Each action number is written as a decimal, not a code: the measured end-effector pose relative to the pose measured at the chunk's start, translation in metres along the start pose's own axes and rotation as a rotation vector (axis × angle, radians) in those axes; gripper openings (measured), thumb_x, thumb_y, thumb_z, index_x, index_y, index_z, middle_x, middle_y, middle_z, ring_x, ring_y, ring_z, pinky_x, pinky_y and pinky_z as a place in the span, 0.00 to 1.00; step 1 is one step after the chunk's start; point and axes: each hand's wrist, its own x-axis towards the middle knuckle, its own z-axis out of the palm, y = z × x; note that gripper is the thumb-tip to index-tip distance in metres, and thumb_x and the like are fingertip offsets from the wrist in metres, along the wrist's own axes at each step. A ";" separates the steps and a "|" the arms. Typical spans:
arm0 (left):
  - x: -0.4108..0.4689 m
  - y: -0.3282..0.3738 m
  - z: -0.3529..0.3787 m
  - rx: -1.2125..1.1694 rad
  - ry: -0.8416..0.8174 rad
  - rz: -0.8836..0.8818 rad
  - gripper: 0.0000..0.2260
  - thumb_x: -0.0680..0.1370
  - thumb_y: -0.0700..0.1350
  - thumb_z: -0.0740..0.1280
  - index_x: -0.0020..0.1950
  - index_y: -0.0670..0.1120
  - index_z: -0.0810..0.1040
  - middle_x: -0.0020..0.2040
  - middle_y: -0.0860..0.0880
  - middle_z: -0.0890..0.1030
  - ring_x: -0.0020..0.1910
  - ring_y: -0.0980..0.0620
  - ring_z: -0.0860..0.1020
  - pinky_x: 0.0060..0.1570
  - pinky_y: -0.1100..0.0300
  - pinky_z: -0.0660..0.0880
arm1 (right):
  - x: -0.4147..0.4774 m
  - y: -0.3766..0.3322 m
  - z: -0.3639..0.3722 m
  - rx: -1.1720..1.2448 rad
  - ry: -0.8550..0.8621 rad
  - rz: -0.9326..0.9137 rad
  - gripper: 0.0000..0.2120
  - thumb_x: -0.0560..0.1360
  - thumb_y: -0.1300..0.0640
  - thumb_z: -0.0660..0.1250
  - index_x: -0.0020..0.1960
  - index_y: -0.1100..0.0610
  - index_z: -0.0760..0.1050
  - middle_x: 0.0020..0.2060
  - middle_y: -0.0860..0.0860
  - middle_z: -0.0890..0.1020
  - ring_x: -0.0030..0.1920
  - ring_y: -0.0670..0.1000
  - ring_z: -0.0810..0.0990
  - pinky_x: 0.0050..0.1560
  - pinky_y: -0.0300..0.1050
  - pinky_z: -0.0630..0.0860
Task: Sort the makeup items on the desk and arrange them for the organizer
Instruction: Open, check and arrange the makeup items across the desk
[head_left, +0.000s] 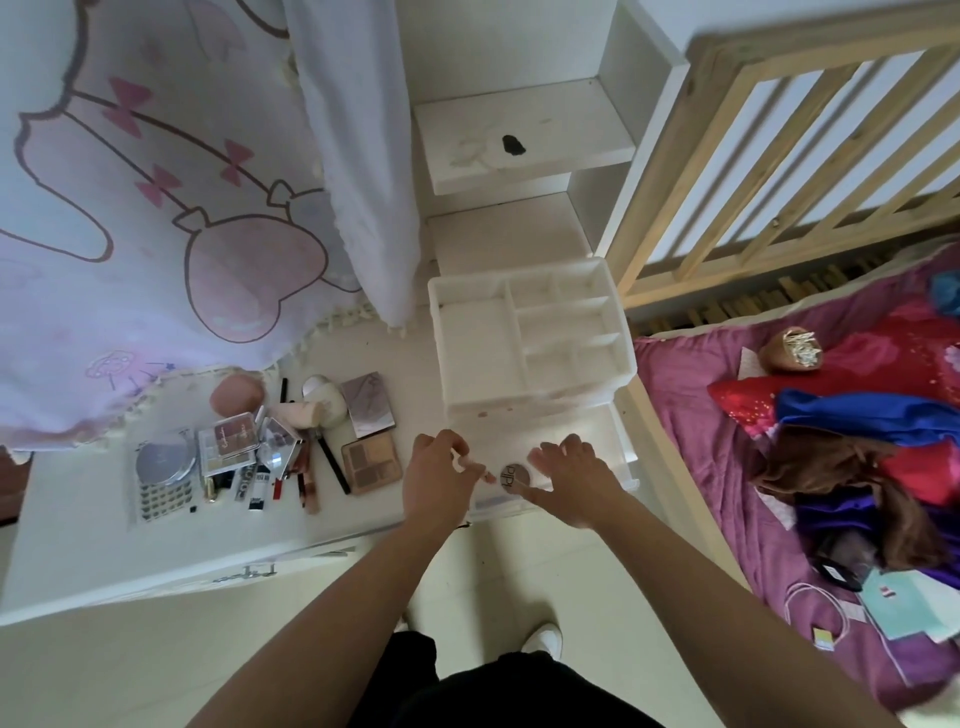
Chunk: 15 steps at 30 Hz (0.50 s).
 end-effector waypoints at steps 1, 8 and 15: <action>0.000 0.000 -0.001 -0.006 0.012 -0.001 0.11 0.72 0.48 0.76 0.45 0.51 0.74 0.46 0.54 0.71 0.38 0.53 0.75 0.40 0.53 0.77 | -0.001 -0.002 -0.001 0.036 -0.021 0.025 0.35 0.72 0.31 0.65 0.70 0.53 0.67 0.61 0.55 0.70 0.63 0.57 0.70 0.56 0.49 0.73; -0.001 -0.008 -0.005 -0.170 0.068 -0.087 0.12 0.74 0.45 0.75 0.38 0.52 0.72 0.41 0.52 0.81 0.38 0.49 0.82 0.43 0.51 0.80 | 0.008 -0.029 -0.010 0.037 -0.056 0.022 0.36 0.68 0.35 0.73 0.65 0.57 0.67 0.56 0.54 0.71 0.57 0.55 0.76 0.47 0.45 0.72; -0.014 -0.019 -0.019 -0.285 0.123 -0.111 0.09 0.75 0.42 0.74 0.42 0.49 0.74 0.40 0.50 0.82 0.35 0.50 0.84 0.40 0.54 0.79 | 0.017 -0.040 0.000 0.128 -0.042 -0.060 0.36 0.69 0.37 0.75 0.66 0.56 0.66 0.58 0.54 0.70 0.51 0.57 0.79 0.49 0.48 0.76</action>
